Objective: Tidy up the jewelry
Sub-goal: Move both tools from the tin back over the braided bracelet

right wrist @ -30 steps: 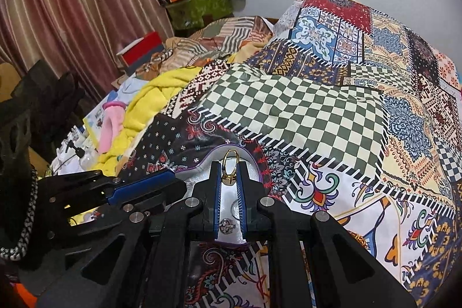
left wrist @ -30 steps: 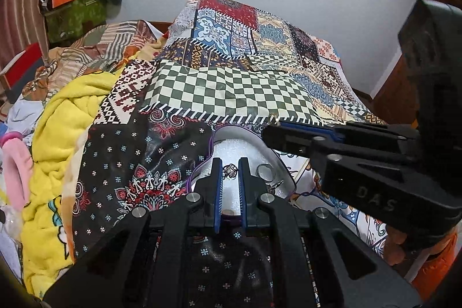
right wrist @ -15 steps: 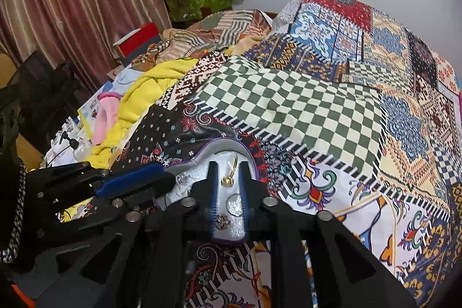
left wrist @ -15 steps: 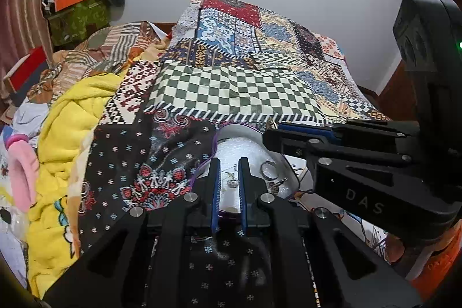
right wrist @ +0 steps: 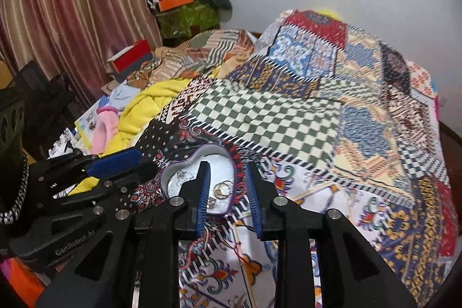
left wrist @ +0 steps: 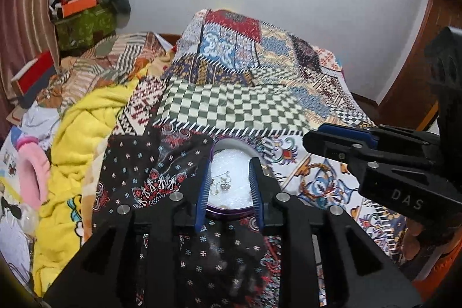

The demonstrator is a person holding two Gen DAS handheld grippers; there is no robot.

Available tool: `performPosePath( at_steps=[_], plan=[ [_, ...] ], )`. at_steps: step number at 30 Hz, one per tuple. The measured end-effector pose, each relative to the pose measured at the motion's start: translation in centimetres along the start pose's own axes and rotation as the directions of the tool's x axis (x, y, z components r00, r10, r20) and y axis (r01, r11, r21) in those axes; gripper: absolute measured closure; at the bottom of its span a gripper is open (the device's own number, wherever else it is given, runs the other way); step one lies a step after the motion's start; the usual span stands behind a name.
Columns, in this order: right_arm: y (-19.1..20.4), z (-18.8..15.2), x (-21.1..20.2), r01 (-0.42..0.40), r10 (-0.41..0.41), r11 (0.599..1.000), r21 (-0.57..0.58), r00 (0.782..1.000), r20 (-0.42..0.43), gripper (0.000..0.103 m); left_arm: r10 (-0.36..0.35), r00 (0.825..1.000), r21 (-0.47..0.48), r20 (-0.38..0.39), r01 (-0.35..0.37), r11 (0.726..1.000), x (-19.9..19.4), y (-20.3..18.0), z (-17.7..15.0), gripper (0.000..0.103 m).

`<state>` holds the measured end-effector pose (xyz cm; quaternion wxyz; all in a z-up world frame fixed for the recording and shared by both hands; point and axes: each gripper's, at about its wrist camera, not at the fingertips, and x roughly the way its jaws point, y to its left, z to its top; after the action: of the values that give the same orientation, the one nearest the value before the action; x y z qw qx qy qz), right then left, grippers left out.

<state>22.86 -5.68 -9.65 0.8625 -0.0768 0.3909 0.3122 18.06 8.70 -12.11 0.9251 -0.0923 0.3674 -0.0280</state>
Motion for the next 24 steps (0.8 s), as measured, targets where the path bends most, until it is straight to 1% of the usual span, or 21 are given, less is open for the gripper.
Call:
performPosePath(
  at_steps=[1,3,6,8,11,15,18,23,24],
  plan=[
    [-0.2,-0.1,-0.5,0.006,-0.006,1.000,0.002,1.000,0.007,0.077,0.000,1.000,0.006,0.008,0.000,1.000,-0.5,-0.3,0.2,0.077],
    [-0.6,-0.3,-1.7,0.019,-0.019,1.000,0.009,1.000,0.024,0.075,-0.002,1.000,0.015,0.024,0.002,1.000,-1.5,-0.9,0.5,0.071],
    [-1.6,-0.8,-3.7,0.048,-0.049,0.999,0.019,0.998,0.047,0.070,-0.005,0.999,0.035,0.045,0.004,0.999,-2.9,-1.9,0.6,0.068],
    [-2.5,-1.3,-5.0,0.071,-0.073,0.997,0.032,0.996,0.059,0.066,-0.014,0.999,0.049,0.048,0.012,0.999,-3.5,-2.7,0.5,0.065],
    [-3.9,-2.1,-6.6,0.102,-0.105,0.994,0.048,0.992,0.064,0.064,-0.031,0.999,0.068,0.040,0.028,0.997,-3.9,-3.8,0.2,0.061],
    [-5.7,-3.5,-7.8,0.138,-0.141,0.988,0.074,0.989,0.049,0.064,-0.060,0.998,0.107,0.000,0.059,0.993,-3.3,-6.2,-0.8,0.060],
    [-6.7,-4.6,-7.9,0.159,-0.162,0.983,0.091,0.987,0.020,0.064,-0.073,0.996,0.135,-0.041,0.078,0.988,-2.1,-7.8,-1.6,0.060],
    [-8.3,-6.6,-7.7,0.175,-0.173,0.978,0.115,0.985,-0.024,0.064,-0.085,0.986,0.167,-0.146,0.109,0.980,1.3,-10.1,-3.6,0.060],
    [-8.6,-7.1,-7.6,0.176,-0.173,0.977,0.122,0.984,-0.032,0.064,-0.084,0.984,0.172,-0.157,0.111,0.979,1.7,-10.4,-3.9,0.060]
  ],
)
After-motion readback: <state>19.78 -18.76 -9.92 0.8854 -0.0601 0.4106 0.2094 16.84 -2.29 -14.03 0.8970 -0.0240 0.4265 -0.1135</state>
